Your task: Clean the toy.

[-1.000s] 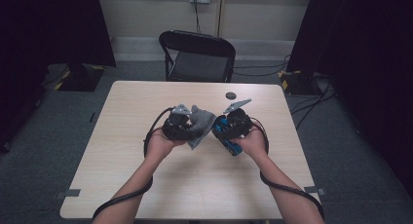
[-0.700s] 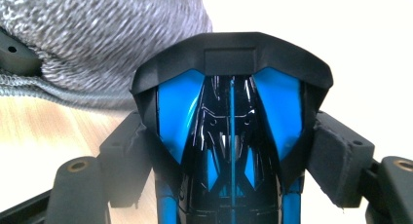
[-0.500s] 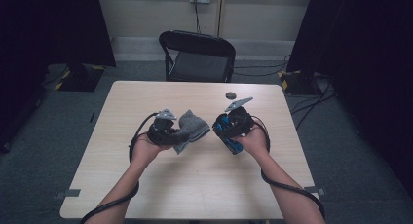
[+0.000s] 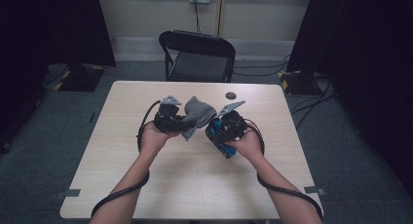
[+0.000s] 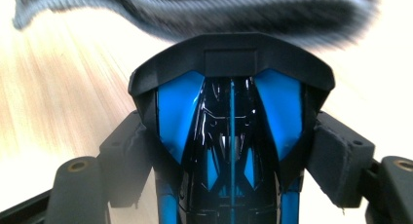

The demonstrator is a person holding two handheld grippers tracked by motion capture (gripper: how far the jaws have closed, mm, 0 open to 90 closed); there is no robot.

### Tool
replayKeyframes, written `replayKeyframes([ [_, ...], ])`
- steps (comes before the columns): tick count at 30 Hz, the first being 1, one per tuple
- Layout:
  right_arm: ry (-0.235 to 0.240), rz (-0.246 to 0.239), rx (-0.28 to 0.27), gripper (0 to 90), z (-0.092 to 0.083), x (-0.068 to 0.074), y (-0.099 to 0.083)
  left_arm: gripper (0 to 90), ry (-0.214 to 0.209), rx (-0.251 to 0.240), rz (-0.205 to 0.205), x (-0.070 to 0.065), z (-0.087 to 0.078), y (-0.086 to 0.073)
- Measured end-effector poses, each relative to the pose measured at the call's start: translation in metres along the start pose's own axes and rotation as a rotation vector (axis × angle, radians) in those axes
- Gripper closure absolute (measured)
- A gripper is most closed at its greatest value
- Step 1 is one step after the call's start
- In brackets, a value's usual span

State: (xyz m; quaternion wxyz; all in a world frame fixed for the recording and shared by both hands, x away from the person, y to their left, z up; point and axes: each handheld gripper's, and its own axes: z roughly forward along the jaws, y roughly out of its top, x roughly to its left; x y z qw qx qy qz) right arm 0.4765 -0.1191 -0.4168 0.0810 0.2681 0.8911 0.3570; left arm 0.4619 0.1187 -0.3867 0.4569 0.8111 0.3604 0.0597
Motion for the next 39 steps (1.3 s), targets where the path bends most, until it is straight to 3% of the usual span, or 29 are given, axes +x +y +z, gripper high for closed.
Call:
replayKeyframes([
  [4, -0.009, 0.005, -0.001, 25.6, -0.001, 0.0, 0.0, 69.2, -0.019, 0.027, 0.021, -0.006, 0.008, 0.001],
  [13, -0.04, 0.025, 0.005, 25.6, -0.006, -0.009, -0.005, 69.2, -0.033, 0.051, 0.039, -0.007, 0.006, -0.008],
  [23, -0.054, 0.05, 0.011, 25.6, -0.007, -0.018, -0.008, 69.2, -0.053, 0.106, 0.069, -0.006, -0.005, -0.031],
  [25, -0.049, 0.06, 0.008, 25.6, -0.006, -0.019, -0.009, 69.2, -0.029, 0.135, 0.082, -0.004, -0.008, -0.037],
  [28, -0.041, 0.056, 0.008, 25.6, -0.007, -0.018, -0.008, 69.1, 0.033, 0.145, 0.046, 0.008, -0.014, -0.044],
  [31, -0.036, 0.046, 0.01, 25.6, -0.007, -0.015, -0.007, 69.0, 0.082, 0.114, 0.009, 0.017, -0.018, -0.046],
  [35, -0.034, 0.038, 0.009, 25.6, -0.007, -0.011, -0.002, 68.7, 0.138, 0.09, -0.003, 0.022, -0.015, -0.044],
  [39, -0.023, 0.03, 0.007, 25.6, -0.005, -0.007, 0.002, 68.7, 0.158, 0.097, 0.002, 0.022, -0.007, -0.04],
])
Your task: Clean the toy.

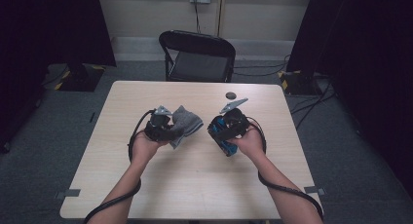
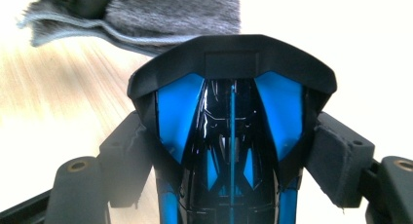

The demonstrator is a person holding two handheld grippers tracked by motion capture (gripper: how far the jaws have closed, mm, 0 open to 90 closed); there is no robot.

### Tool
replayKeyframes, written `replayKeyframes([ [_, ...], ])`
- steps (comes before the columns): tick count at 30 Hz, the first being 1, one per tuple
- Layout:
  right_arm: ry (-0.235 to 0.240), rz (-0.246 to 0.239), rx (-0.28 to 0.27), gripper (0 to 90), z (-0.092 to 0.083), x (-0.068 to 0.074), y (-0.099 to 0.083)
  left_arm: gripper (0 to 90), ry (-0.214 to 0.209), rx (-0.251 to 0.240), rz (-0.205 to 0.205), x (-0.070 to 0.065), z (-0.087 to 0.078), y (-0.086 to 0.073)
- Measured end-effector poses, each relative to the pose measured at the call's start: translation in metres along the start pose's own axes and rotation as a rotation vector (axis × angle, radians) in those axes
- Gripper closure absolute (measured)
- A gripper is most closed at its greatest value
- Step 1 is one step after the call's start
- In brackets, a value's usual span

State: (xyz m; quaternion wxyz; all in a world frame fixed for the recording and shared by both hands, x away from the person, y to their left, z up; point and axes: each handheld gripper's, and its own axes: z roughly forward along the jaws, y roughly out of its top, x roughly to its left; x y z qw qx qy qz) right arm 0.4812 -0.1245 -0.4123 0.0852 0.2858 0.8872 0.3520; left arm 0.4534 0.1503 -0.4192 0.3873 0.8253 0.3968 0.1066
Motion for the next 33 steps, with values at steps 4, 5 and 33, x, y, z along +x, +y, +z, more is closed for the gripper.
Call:
replayKeyframes([
  [4, 0.008, -0.011, -0.001, 25.6, 0.001, 0.003, 0.003, 68.7, -0.003, -0.005, 0.004, -0.003, 0.006, 0.004],
  [5, 0.007, -0.011, -0.001, 25.6, 0.001, 0.004, 0.003, 68.7, -0.001, -0.008, 0.008, -0.005, 0.007, 0.005],
  [33, -0.025, 0.01, -0.015, 25.6, 0.0, 0.003, 0.014, 68.8, -0.123, 0.016, 0.101, -0.053, 0.036, 0.012],
])
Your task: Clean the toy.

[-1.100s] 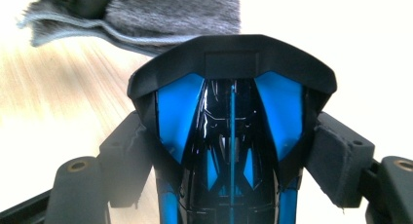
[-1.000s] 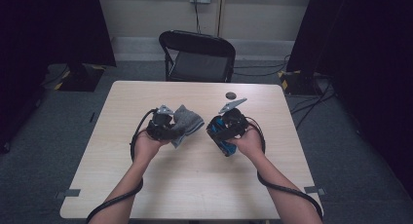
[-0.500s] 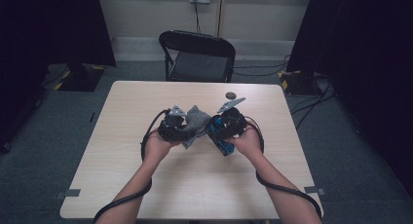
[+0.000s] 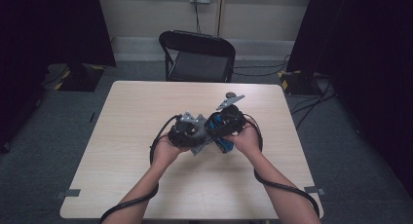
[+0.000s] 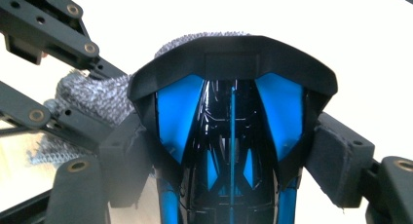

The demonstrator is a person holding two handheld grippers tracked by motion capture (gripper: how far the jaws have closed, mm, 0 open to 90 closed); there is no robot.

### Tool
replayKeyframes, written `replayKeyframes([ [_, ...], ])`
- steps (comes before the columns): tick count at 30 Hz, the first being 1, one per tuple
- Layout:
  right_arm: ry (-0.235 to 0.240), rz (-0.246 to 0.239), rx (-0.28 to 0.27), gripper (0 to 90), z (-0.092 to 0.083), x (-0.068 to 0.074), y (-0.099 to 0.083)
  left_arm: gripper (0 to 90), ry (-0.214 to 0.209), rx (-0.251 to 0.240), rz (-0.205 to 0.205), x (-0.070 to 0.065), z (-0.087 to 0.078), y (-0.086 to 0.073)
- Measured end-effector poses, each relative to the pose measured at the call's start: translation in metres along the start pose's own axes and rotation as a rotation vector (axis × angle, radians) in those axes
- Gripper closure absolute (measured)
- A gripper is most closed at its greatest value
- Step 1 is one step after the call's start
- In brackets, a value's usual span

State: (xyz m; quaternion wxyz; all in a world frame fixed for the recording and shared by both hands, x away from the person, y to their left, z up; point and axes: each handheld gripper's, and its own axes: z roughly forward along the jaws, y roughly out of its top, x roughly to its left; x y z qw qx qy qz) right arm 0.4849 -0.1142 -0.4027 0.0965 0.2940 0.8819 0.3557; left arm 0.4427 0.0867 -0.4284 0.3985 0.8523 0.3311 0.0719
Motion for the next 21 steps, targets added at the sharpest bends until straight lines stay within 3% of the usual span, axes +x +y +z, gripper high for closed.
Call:
replayKeyframes([
  [21, -0.002, 0.018, -0.044, 25.6, -0.012, -0.001, 0.022, 68.7, -0.06, 0.025, 0.022, -0.018, 0.024, -0.01],
])
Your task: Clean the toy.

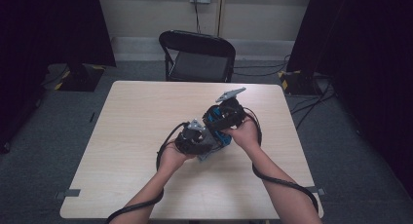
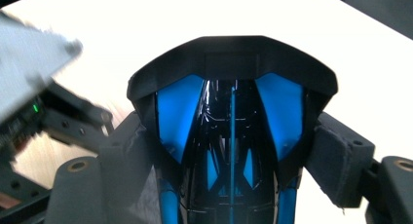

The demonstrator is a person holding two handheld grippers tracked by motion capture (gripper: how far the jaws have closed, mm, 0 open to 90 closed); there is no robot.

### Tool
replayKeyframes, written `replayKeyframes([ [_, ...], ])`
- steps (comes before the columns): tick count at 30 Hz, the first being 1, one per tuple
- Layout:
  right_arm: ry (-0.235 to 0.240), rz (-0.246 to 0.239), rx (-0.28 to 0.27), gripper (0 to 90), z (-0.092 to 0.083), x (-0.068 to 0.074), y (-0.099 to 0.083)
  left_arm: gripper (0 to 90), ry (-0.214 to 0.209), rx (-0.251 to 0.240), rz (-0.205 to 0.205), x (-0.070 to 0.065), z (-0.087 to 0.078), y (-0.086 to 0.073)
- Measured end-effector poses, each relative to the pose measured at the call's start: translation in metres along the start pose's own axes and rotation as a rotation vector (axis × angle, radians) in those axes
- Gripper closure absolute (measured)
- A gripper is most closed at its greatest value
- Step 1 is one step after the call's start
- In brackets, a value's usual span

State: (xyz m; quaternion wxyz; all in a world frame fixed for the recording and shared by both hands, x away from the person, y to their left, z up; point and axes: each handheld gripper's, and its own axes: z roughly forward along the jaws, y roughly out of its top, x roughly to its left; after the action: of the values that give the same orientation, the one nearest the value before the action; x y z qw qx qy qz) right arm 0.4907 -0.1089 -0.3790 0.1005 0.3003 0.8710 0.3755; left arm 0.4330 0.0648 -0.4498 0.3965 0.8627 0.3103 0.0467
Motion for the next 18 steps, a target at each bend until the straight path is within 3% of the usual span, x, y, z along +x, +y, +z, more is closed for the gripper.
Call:
replayKeyframes([
  [6, 0.002, -0.001, -0.007, 25.6, -0.001, 0.001, 0.006, 68.7, -0.019, 0.003, 0.001, -0.005, 0.004, -0.001],
  [18, -0.005, 0.018, -0.038, 25.5, -0.009, -0.005, 0.014, 68.6, -0.069, 0.049, 0.044, -0.018, 0.016, -0.012],
])
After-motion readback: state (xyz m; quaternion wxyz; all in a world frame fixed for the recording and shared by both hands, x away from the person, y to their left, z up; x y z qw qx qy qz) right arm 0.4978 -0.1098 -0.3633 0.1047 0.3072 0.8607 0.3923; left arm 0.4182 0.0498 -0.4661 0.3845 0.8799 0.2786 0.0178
